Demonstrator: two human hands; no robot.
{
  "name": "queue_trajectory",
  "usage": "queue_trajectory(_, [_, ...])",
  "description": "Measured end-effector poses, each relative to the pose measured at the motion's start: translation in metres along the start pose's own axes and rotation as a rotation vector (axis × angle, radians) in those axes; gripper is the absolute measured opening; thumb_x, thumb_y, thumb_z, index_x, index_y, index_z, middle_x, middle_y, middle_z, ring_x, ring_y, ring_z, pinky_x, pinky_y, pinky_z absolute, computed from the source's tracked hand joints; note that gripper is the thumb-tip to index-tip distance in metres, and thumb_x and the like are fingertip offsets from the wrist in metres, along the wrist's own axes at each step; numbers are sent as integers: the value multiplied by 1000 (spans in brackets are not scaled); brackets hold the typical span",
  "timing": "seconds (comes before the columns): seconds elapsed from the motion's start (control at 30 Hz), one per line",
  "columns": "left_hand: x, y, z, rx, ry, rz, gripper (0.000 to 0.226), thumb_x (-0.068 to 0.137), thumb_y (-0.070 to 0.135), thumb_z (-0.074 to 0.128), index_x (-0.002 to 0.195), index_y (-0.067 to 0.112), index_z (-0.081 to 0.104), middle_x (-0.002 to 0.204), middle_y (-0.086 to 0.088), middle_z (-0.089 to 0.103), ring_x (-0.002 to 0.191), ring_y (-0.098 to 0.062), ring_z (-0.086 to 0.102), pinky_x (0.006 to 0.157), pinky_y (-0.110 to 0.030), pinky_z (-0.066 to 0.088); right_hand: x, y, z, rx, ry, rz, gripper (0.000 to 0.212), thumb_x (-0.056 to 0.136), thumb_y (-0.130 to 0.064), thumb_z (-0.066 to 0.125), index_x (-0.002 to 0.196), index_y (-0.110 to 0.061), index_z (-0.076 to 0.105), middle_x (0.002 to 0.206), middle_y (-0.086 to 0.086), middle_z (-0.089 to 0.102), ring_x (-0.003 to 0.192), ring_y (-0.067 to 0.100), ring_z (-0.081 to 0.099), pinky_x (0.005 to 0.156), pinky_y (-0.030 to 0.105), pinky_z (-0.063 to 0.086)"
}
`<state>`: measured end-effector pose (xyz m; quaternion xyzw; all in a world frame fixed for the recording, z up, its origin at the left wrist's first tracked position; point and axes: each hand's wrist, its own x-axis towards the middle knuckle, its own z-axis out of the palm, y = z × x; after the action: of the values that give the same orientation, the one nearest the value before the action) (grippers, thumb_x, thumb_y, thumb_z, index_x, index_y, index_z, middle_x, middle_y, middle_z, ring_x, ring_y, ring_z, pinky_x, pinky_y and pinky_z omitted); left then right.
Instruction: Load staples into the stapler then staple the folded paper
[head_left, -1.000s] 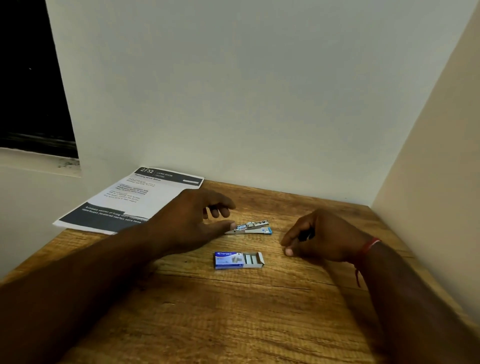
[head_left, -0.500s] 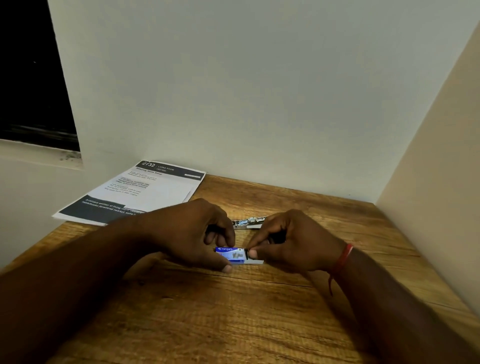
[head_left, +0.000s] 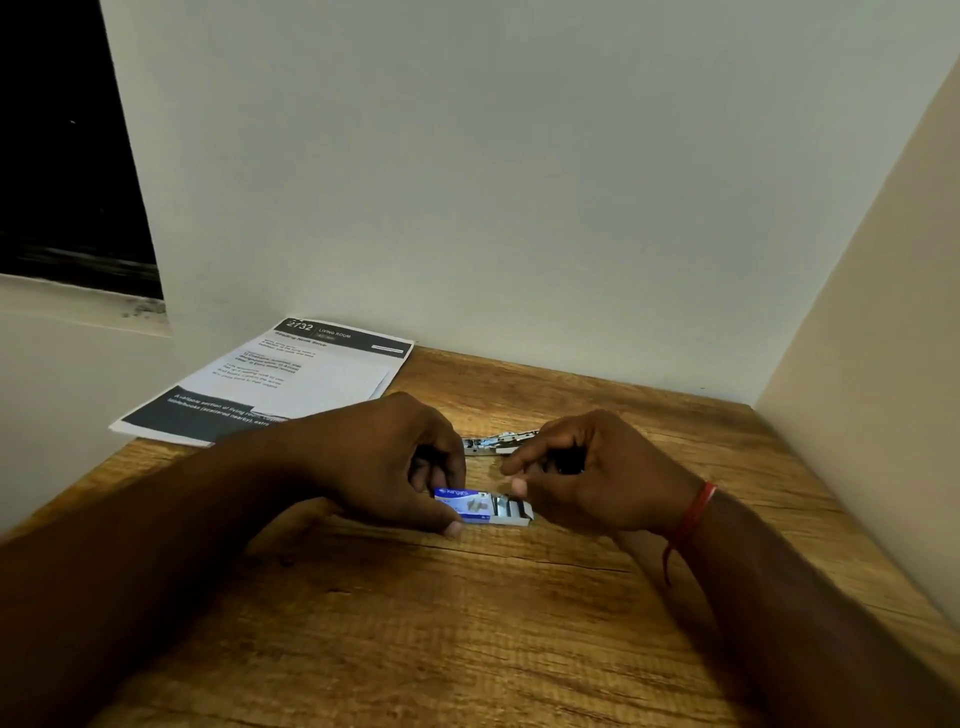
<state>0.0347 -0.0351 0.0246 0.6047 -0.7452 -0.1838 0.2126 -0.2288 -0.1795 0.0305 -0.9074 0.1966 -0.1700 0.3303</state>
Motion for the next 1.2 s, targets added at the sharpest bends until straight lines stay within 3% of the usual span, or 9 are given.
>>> queue_trajectory(0.2, [1, -1, 0, -3, 16, -33, 36, 77, 57, 99, 100, 34, 84, 92, 11, 81, 79, -11, 77, 74, -38, 67, -7, 10, -18, 90, -100, 91, 35, 78, -14, 101, 110, -19, 88, 102, 3, 86, 96, 23, 80, 88, 29, 64])
queue_trajectory(0.33, [2, 1, 1, 19, 38, -43, 35, 78, 56, 99, 100, 32, 85, 92, 11, 81, 79, -8, 76, 74, -35, 66, -5, 14, -13, 112, -102, 84, 31, 76, -15, 102, 104, -18, 89, 99, 3, 86, 89, 14, 76, 84, 30, 63])
queue_trajectory(0.43, [3, 2, 3, 27, 56, -56, 35, 78, 55, 99, 98, 31, 85, 91, 10, 81, 80, -9, 76, 74, -36, 66, -3, 13, -5, 123, -52, 87, 24, 79, -17, 101, 100, -19, 91, 93, 4, 87, 81, 17, 76, 73, 27, 60])
queue_trajectory(0.53, [3, 1, 4, 17, 67, -61, 33, 78, 54, 100, 98, 31, 85, 91, 10, 80, 81, -11, 76, 74, -36, 67, 1, 18, 0, 98, -18, 56, 22, 79, -25, 100, 99, -25, 92, 96, 6, 86, 91, 35, 77, 80, 51, 64])
queue_trajectory(0.6, [4, 0, 5, 22, 76, -55, 33, 78, 55, 99, 98, 32, 85, 91, 11, 80, 81, -11, 77, 75, -38, 67, 2, 21, 2, 83, -11, 28, 22, 80, -25, 100, 100, -25, 92, 100, 3, 87, 98, 34, 78, 89, 58, 64])
queue_trajectory(0.87, [5, -1, 7, 39, 100, -31, 34, 79, 60, 97, 101, 36, 85, 93, 18, 76, 83, -6, 75, 72, -30, 66, 5, 20, 6, 73, -3, 17, 20, 82, -17, 98, 100, -21, 92, 103, -4, 87, 102, 19, 80, 95, 49, 64])
queue_trajectory(1.2, [8, -2, 11, 48, 119, -12, 32, 81, 58, 96, 101, 35, 86, 94, 16, 75, 82, -7, 75, 72, -33, 66, 9, 17, 14, 23, 14, 9, 17, 82, -20, 99, 97, -25, 92, 101, -8, 87, 97, 12, 81, 93, 46, 67])
